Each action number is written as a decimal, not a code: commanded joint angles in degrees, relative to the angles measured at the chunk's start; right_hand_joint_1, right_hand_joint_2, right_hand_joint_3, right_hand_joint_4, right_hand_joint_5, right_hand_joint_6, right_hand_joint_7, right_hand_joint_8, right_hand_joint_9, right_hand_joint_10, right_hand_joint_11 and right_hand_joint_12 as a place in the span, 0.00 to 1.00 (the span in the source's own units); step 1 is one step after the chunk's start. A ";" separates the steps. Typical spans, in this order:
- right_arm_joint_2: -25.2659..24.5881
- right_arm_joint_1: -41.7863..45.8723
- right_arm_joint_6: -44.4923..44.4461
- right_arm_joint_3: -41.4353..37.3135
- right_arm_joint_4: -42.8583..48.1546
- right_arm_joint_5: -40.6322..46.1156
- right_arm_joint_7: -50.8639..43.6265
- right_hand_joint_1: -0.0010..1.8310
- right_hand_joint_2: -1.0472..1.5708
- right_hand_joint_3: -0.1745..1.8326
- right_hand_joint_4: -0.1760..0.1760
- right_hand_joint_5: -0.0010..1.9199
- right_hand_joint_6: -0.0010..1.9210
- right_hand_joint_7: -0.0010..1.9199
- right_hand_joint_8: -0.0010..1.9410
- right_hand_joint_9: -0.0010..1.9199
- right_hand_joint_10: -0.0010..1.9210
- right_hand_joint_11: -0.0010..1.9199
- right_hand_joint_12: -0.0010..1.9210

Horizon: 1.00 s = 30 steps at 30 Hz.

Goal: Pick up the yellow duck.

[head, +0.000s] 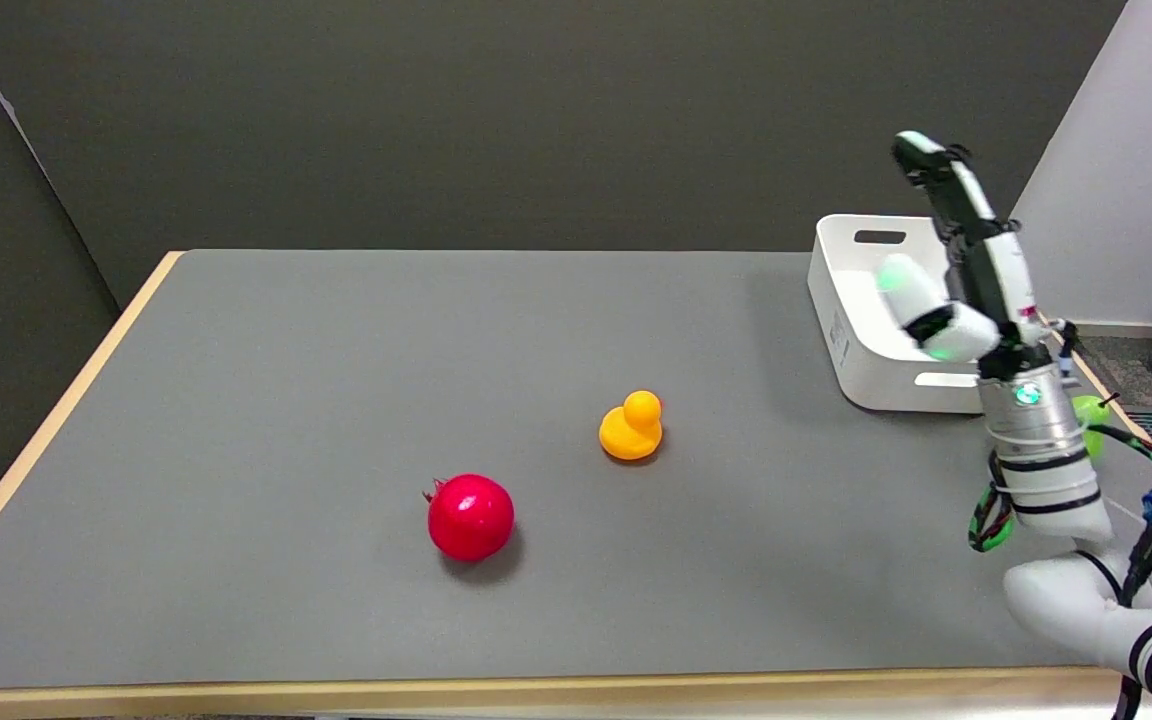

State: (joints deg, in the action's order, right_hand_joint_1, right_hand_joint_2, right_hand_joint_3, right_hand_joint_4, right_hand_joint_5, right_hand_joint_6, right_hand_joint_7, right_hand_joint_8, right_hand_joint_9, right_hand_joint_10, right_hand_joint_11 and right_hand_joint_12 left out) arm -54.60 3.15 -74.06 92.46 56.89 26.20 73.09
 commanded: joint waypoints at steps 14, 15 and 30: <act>-2.72 -16.39 61.89 23.77 29.35 -23.72 -35.89 0.31 0.64 0.54 0.28 0.10 0.20 0.14 0.15 0.07 0.28 0.00 0.39; -2.73 -16.38 63.76 24.11 29.80 -23.72 -36.67 0.31 0.64 0.54 0.29 0.10 0.21 0.14 0.15 0.07 0.29 0.00 0.40; -2.05 1.87 70.35 13.36 38.09 -23.70 -38.36 0.26 0.63 0.55 0.26 0.13 0.26 0.18 0.22 0.10 0.34 0.00 0.48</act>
State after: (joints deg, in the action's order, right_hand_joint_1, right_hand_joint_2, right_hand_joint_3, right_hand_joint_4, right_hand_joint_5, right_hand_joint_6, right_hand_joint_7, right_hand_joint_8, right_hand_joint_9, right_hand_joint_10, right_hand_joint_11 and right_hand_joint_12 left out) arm -56.06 -5.17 -18.36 109.01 85.33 5.48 40.79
